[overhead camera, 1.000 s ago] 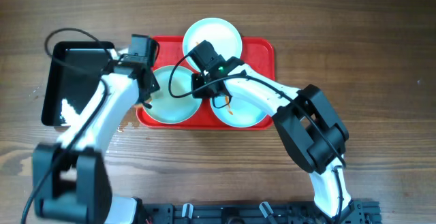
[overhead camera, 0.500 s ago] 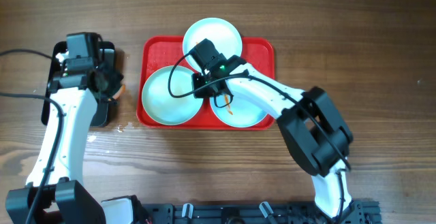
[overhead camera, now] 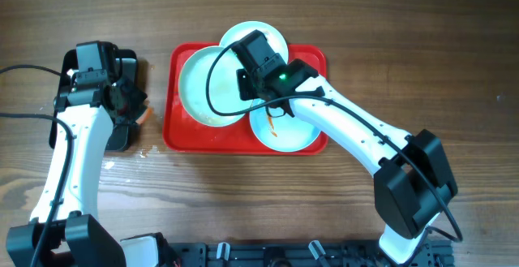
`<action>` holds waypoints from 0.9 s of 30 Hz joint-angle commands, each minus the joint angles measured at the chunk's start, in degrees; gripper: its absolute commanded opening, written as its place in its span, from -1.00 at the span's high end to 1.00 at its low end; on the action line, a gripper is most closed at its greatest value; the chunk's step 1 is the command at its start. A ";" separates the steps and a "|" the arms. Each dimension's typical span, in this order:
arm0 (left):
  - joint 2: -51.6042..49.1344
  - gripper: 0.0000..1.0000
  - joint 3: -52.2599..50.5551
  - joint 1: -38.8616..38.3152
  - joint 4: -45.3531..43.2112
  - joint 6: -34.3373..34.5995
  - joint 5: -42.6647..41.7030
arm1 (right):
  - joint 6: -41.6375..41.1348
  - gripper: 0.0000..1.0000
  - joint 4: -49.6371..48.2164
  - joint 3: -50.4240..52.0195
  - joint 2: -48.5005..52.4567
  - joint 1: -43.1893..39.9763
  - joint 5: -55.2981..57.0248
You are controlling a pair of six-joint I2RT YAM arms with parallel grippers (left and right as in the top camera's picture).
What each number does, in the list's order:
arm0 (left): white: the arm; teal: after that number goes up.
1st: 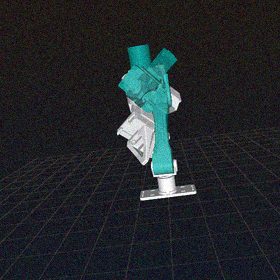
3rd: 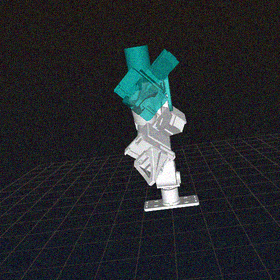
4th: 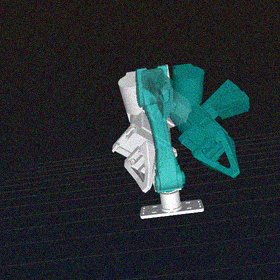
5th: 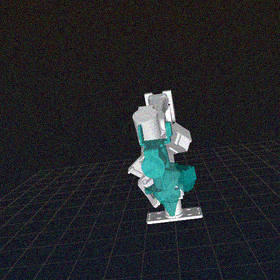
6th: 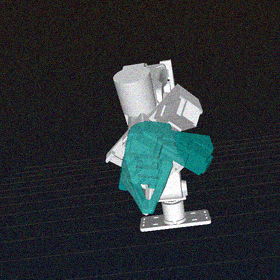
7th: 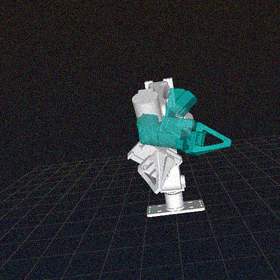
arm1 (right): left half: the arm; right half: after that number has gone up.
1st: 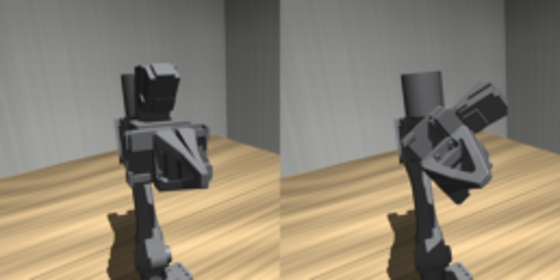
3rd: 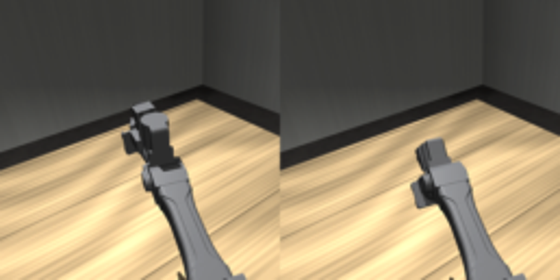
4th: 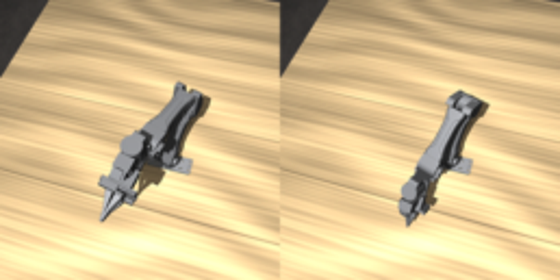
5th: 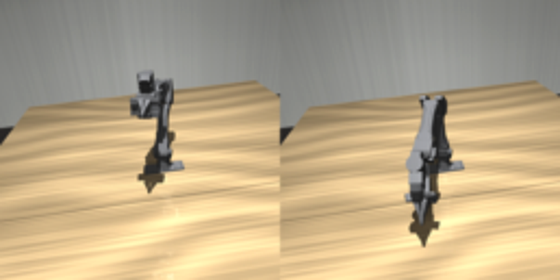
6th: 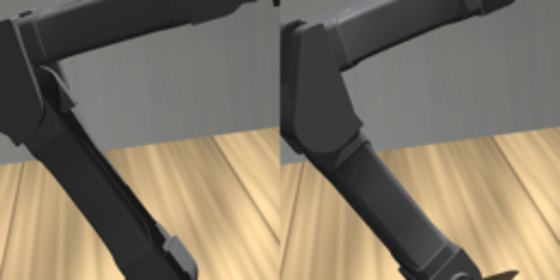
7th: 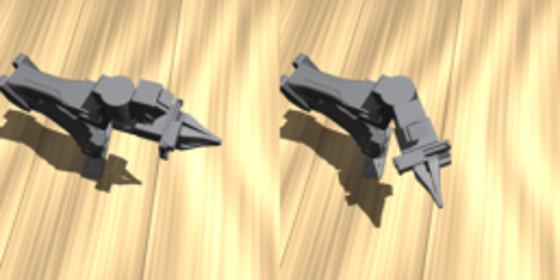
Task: Clean dirty plates on tray and stack at the side
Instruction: 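Lift the scrubbed plate with the right gripper and set it right of the tray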
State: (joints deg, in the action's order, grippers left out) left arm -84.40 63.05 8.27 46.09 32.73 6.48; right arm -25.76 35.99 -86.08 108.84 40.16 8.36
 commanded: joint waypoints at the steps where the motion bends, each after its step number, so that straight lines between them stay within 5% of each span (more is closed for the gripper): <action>1: 0.07 0.92 -0.39 0.26 -0.20 0.79 -0.48 | 3.17 0.91 3.41 -3.30 -1.49 2.16 9.18; 10: 0.07 0.92 -5.73 0.26 -3.87 0.79 -0.46 | 9.38 0.91 9.33 -11.80 -1.27 7.45 29.42; 17: 0.09 0.92 -5.73 0.26 -4.44 0.79 -0.48 | 32.46 0.91 -4.46 -11.78 1.05 16.13 48.26; 27: 0.07 0.92 -5.73 0.26 -4.28 0.79 -0.48 | 39.80 0.91 -8.44 -11.74 11.52 19.37 63.01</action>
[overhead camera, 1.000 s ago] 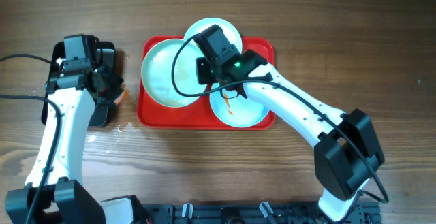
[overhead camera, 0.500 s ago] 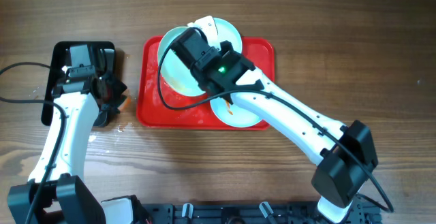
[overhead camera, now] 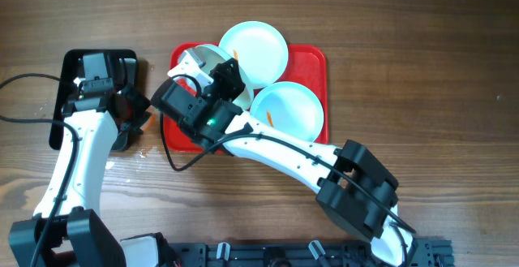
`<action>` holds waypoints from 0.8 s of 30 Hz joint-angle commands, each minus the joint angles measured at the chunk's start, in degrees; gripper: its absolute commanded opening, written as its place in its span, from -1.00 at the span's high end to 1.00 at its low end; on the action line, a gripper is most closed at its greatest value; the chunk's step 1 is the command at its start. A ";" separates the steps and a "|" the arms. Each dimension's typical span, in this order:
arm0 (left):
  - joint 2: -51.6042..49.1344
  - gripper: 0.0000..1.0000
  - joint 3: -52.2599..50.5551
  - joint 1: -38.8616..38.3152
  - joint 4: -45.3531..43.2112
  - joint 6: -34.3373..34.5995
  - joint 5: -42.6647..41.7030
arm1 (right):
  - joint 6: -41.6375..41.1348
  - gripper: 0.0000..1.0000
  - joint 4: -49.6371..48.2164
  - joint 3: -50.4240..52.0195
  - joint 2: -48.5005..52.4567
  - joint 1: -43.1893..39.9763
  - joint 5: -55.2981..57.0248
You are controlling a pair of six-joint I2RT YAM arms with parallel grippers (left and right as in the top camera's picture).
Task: Clean dirty plates on tray and stack at the side
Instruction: 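Lift the scrubbed plate with the right gripper and set it right of the tray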
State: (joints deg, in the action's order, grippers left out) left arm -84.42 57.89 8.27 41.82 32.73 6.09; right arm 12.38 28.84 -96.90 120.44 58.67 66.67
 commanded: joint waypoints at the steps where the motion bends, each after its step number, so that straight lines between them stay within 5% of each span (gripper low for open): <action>1: 0.09 0.92 -0.57 0.26 -0.02 0.76 -0.09 | 2.08 0.91 -1.62 -0.92 -0.09 1.18 4.70; 6: 0.09 0.92 -0.59 0.26 0.20 0.76 -0.09 | -0.35 0.92 -2.93 -0.92 -0.09 2.67 6.88; 14: 0.09 0.92 -0.59 0.26 0.13 0.79 -0.09 | -29.24 0.92 13.03 -1.05 -8.68 0.74 -8.94; 18: 0.09 0.92 -0.59 0.26 0.17 0.76 -0.09 | -48.26 0.92 21.27 -1.05 -17.84 -10.58 -41.70; 20: 0.09 0.92 -0.59 0.26 0.11 0.76 -0.39 | -45.79 0.92 22.73 -1.03 -20.37 -22.05 -66.47; 24: 0.09 0.92 -0.59 0.24 -0.28 0.74 -4.39 | -41.75 0.92 28.48 0.70 -19.10 -41.88 -86.53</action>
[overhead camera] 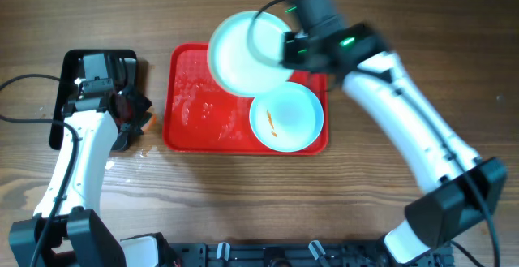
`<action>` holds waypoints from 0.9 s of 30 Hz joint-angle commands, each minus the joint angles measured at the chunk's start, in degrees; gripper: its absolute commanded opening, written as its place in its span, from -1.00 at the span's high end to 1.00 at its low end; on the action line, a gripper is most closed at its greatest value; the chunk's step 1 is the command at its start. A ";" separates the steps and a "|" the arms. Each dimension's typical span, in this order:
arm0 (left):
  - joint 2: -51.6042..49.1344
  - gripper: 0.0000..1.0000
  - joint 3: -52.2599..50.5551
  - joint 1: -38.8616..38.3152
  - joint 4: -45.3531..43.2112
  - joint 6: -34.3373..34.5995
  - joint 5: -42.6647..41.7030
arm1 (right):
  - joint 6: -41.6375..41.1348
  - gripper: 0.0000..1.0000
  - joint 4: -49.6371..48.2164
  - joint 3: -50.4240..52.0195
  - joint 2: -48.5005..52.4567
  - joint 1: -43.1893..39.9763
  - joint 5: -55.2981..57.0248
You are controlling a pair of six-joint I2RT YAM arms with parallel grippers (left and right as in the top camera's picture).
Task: Clean dirty plates on tray and stack at the side
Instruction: 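Lift the scrubbed plate with the right gripper and set it right of the tray, then grip the top plate's rim with the right gripper and drag it left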
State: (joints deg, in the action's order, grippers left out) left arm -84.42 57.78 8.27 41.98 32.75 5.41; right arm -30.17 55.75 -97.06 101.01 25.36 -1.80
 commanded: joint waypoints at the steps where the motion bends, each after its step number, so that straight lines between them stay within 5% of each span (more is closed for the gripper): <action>1: 0.09 0.92 -0.48 0.20 -0.42 0.55 -4.46 | 2.36 0.92 1.73 2.23 0.79 -13.60 -20.57; 6: 0.09 0.92 -0.48 -1.49 -2.16 -6.86 -17.03 | 3.17 0.92 -3.08 10.99 0.83 -30.93 -21.16; 12: 0.09 0.92 -0.48 -10.43 -3.34 -7.04 -16.46 | -6.03 0.92 -13.44 25.53 0.83 -41.24 -8.61; 20: -3.32 0.92 -0.55 -14.16 -6.73 -5.29 -14.12 | -4.35 0.89 -11.28 26.71 0.83 -47.04 -3.56; 21: -4.22 0.92 -0.57 -14.16 -6.91 -5.31 -14.12 | -4.33 0.67 -11.34 27.02 0.83 -47.01 -3.50; 23: -5.62 0.92 -0.57 -14.16 -7.63 -5.33 -14.10 | -4.26 -0.53 -10.75 27.39 0.83 -46.97 -4.39; 24: -5.99 0.92 -0.57 -14.16 -8.17 -5.33 -14.10 | -2.01 -0.68 -10.62 27.39 0.83 -46.93 -9.29; 27: -6.03 0.92 -0.57 -14.16 -9.07 -5.33 -14.10 | 8.07 -0.68 -14.67 27.36 0.59 -45.66 -32.46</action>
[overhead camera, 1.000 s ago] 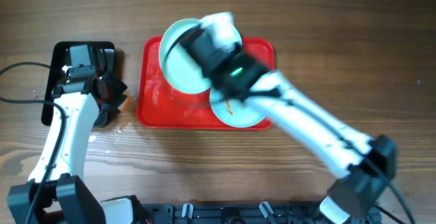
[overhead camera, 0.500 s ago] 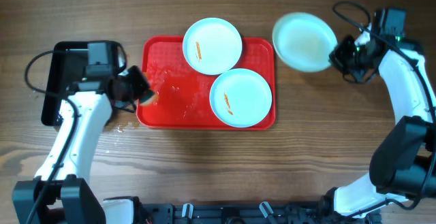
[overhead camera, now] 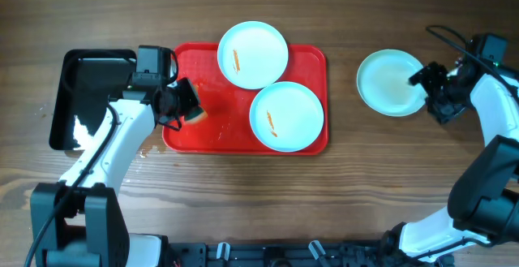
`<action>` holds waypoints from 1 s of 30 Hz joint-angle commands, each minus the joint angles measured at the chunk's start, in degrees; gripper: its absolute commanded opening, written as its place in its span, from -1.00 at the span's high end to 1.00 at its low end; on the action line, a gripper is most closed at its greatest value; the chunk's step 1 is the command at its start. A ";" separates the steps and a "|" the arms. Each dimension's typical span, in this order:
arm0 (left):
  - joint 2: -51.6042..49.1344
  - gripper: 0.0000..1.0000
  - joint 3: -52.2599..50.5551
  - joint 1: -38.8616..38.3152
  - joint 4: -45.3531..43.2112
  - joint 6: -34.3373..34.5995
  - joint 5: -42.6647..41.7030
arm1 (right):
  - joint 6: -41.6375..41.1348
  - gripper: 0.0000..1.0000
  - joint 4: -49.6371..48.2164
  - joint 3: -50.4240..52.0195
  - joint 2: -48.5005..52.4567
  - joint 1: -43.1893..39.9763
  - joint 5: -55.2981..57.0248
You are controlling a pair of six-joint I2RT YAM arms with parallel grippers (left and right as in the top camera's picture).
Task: Clean dirty plates on tray and stack at the side
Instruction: 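Grip the top plate's rim with the right gripper and drag it left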
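The red tray (overhead camera: 182, 133) holds two white plates, each with an orange smear: one at the back (overhead camera: 253, 54), one at the front right (overhead camera: 286, 117). A third, pale plate (overhead camera: 388, 83) is over the bare wood right of the tray. My right gripper (overhead camera: 425, 82) is at its right rim and looks shut on it. My left gripper (overhead camera: 191, 106) is low over the tray's left part, shut on a small orange-yellow sponge (overhead camera: 199, 114).
A black tray (overhead camera: 81, 72) lies on the wooden table left of the red tray, with my left arm reaching across its corner. Small wet spots mark the wood by the red tray's front left corner.
My right gripper has moved the pale plate from above the tray's back to the table on the right. My left gripper has moved from the black tray's edge onto the red tray's left part.
At first three plates overlapped on the tray, with my right gripper among them and the left by the black tray. Then the right gripper held the left plate tilted at the tray's left side, then above the tray's back. Now that plate is out at the right.
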State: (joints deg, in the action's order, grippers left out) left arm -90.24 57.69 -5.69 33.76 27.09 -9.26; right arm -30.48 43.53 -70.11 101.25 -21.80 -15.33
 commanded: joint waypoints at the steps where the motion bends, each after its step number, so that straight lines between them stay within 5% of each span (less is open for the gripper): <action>1: -0.22 0.92 -0.48 -0.20 -0.85 0.33 0.57 | 10.08 -0.68 -4.04 0.42 0.00 3.06 -22.45; 5: -0.48 0.92 -0.48 -0.20 -1.88 0.35 0.79 | 12.85 -0.87 -13.62 0.15 -1.18 18.60 -20.15; 9: -3.28 0.92 -0.48 -0.22 -4.55 3.82 0.96 | 9.49 -0.99 -23.04 0.15 0.26 35.47 2.91; 11: -5.57 0.92 -0.48 -0.28 -4.61 4.90 0.98 | 10.01 -0.99 -23.87 -1.73 4.39 39.12 5.46; 18: -6.62 0.92 -0.48 -0.48 -5.77 4.70 -0.39 | 14.56 -0.99 -2.29 -28.39 17.03 39.63 1.99; 24: -6.62 0.92 -0.48 -3.82 -7.41 4.70 -1.36 | 16.90 -0.99 8.61 -35.47 24.37 39.52 -5.09; 30: -6.62 0.92 -0.48 -6.47 -9.66 4.70 -1.40 | 15.04 -0.86 2.47 -37.42 26.82 39.63 -0.98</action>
State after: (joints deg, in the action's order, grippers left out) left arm -96.60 57.58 -11.94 24.40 30.98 -9.98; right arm -14.87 48.05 -105.49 127.20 17.54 -17.74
